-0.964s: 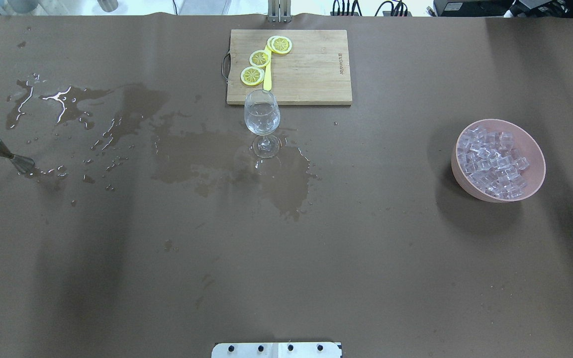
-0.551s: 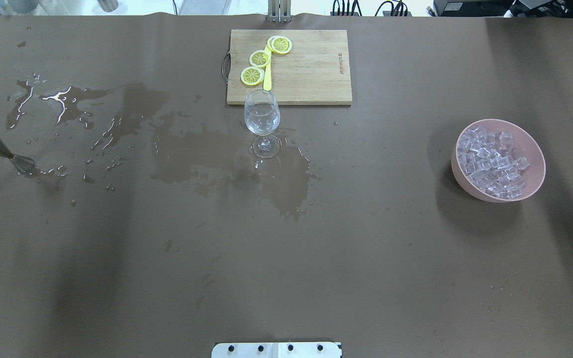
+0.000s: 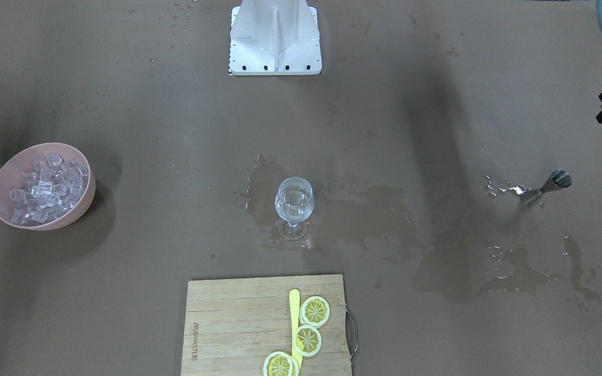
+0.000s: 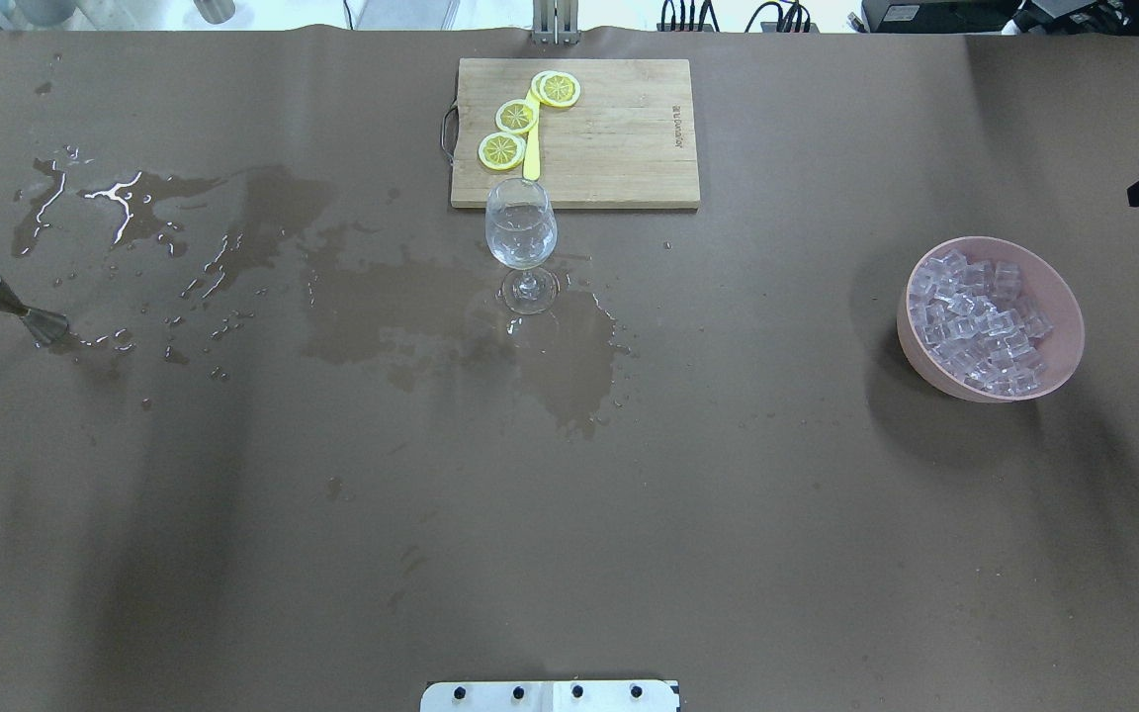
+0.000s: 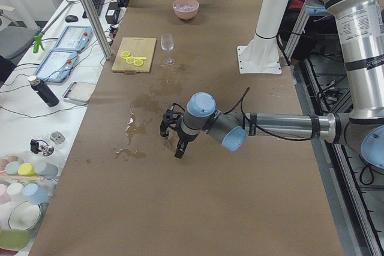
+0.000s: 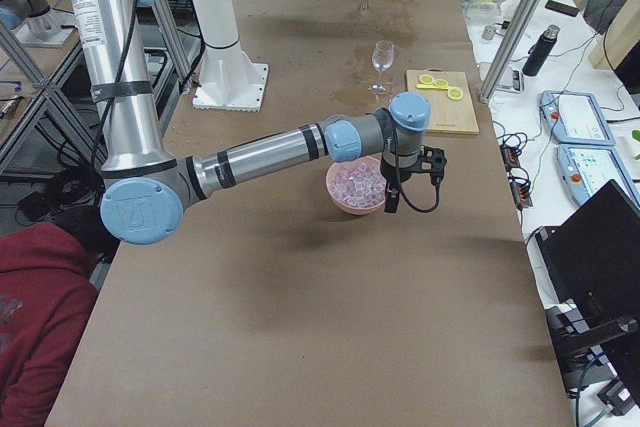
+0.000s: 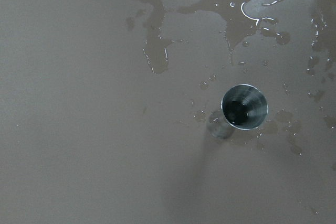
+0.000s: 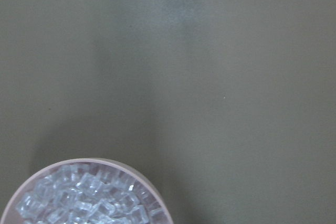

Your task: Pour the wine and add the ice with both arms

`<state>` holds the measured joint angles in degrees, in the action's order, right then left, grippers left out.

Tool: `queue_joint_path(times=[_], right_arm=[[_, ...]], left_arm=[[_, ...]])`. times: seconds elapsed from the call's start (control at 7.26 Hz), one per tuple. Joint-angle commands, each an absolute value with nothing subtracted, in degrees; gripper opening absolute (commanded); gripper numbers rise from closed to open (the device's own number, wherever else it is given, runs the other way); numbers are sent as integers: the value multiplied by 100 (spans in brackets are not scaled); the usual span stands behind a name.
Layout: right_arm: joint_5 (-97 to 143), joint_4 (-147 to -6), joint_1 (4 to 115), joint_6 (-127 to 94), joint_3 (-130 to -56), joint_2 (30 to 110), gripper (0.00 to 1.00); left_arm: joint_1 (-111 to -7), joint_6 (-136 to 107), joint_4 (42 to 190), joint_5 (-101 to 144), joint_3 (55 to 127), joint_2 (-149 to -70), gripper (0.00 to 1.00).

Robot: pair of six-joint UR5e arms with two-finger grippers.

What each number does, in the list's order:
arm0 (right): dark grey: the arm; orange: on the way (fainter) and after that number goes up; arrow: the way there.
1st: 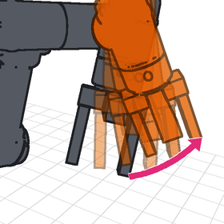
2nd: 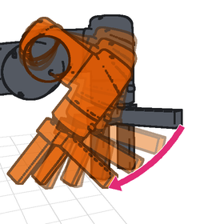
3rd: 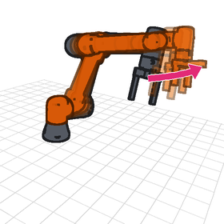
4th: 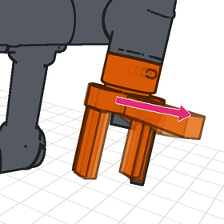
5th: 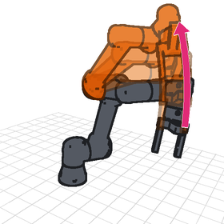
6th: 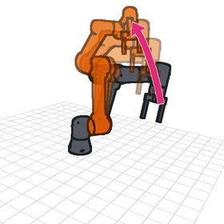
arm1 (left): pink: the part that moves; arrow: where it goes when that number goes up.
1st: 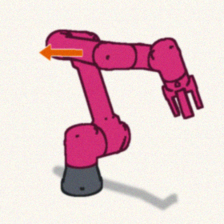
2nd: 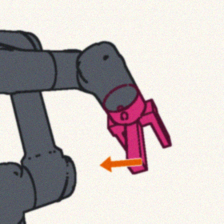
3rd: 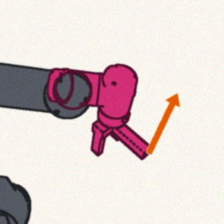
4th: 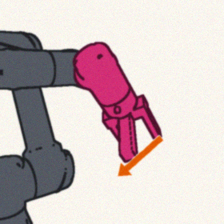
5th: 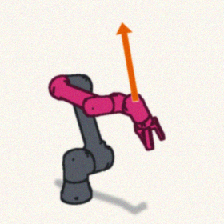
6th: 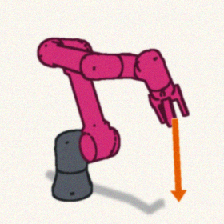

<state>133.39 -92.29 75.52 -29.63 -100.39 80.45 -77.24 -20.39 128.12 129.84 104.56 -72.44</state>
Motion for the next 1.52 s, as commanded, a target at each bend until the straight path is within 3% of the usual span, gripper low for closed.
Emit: queue_joint_path(times=[0.0,0.14,0.69,0.96,1.38], right_arm=[[13228,-9229,6886,-3662,-10300,8016,100],[13149,-9220,6595,-4022,-10449,7981,100],[12904,-9246,6163,-4184,-10363,7990,96],[12525,-9246,5925,-4184,-10109,7972,96],[12340,-9237,5731,-4497,-9958,7911,88]], left_arm=[[-7673,-2817,14501,12981,9857,-6961,97],[-7647,-3187,15311,12981,9487,-6970,97],[-6682,-4524,16406,12387,9256,-6970,97],[-6583,-4588,17528,12261,8328,-7109,97],[-6382,-4868,17762,11894,8191,-7398,97]])
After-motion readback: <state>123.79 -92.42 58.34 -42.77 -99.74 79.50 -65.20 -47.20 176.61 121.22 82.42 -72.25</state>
